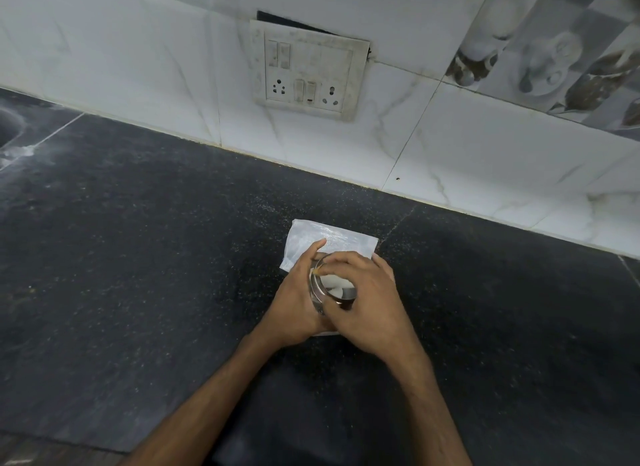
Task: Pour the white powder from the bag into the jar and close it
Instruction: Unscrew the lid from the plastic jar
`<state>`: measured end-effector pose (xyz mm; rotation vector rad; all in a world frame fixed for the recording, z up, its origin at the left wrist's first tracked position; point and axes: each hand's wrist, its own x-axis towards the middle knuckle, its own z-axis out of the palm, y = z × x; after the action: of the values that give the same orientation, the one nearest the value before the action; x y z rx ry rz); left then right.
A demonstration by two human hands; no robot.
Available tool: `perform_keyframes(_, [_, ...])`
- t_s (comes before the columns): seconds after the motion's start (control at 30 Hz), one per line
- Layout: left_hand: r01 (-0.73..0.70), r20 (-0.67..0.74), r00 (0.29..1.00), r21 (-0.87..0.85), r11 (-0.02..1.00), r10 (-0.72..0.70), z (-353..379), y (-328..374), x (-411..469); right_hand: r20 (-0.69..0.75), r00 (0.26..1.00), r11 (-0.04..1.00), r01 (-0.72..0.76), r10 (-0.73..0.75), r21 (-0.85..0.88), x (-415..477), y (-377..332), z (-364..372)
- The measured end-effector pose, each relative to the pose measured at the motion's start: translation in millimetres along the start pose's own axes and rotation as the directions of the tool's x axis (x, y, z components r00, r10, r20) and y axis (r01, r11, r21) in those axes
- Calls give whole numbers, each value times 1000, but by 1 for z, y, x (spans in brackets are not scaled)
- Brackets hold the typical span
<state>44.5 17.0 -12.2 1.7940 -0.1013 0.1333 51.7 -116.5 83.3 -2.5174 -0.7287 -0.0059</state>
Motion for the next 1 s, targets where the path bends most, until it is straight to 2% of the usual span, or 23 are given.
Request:
perform_keyframes(0.07, [-2, 2, 1000, -11, 1000, 2, 0, -2, 0, 31, 999, 1000, 13, -14, 12, 2, -1, -2])
perform_keyframes(0.2, [6, -13, 1000, -12, 1000, -6, 0, -1, -1, -138, 987, 995, -93, 88, -36, -2, -5, 10])
perform_keyframes(0.27, [7, -23, 1000, -4, 1000, -8, 1, 0, -1, -100, 993, 998, -57, 55, -20, -4, -3, 12])
perform_keyframes(0.37, [9, -18, 1000, -7, 1000, -10, 0, -2, -1, 71, 997, 1000, 28, -29, 7, 2, 5, 0])
perform_keyframes(0.4, [10, -14, 1000, -8, 1000, -10, 0, -2, -1, 82, 996, 999, 27, -29, 25, 4, 7, -4])
perform_keyframes(0.5, [9, -22, 1000, 14, 1000, -8, -1, 1, -2, -61, 996, 997, -54, 57, 53, 2, 7, -1])
perform_keyframes(0.57, [10, -25, 1000, 12, 1000, -9, -1, 2, -2, -83, 995, 995, -46, 53, 88, -2, 7, 6])
perform_keyframes(0.63, [15, -22, 1000, 9, 1000, -15, -1, 1, -1, 8, 1000, 991, -9, 8, 133, -1, 11, 4])
perform_keyframes(0.7, [19, -19, 1000, -3, 1000, -19, -1, 0, -1, 122, 993, 994, -4, -9, 108, 4, 17, -2])
perform_keyframes(0.73, [21, -22, 1000, 1, 1000, -21, -1, 1, -1, 112, 994, 995, -14, 3, 98, 5, 17, -4])
perform_keyframes(0.83, [14, -26, 1000, 14, 1000, -14, -1, 2, -3, -93, 994, 992, -48, 59, 115, 4, 13, 2])
perform_keyframes(0.87, [11, -26, 1000, 14, 1000, -11, -1, 2, -2, -107, 992, 990, -49, 63, 129, 4, 11, 5])
perform_keyframes(1.0, [-3, -41, 999, 2, 1000, 3, 0, 1, 0, 60, 998, 996, -22, 16, 85, 6, 11, 2])
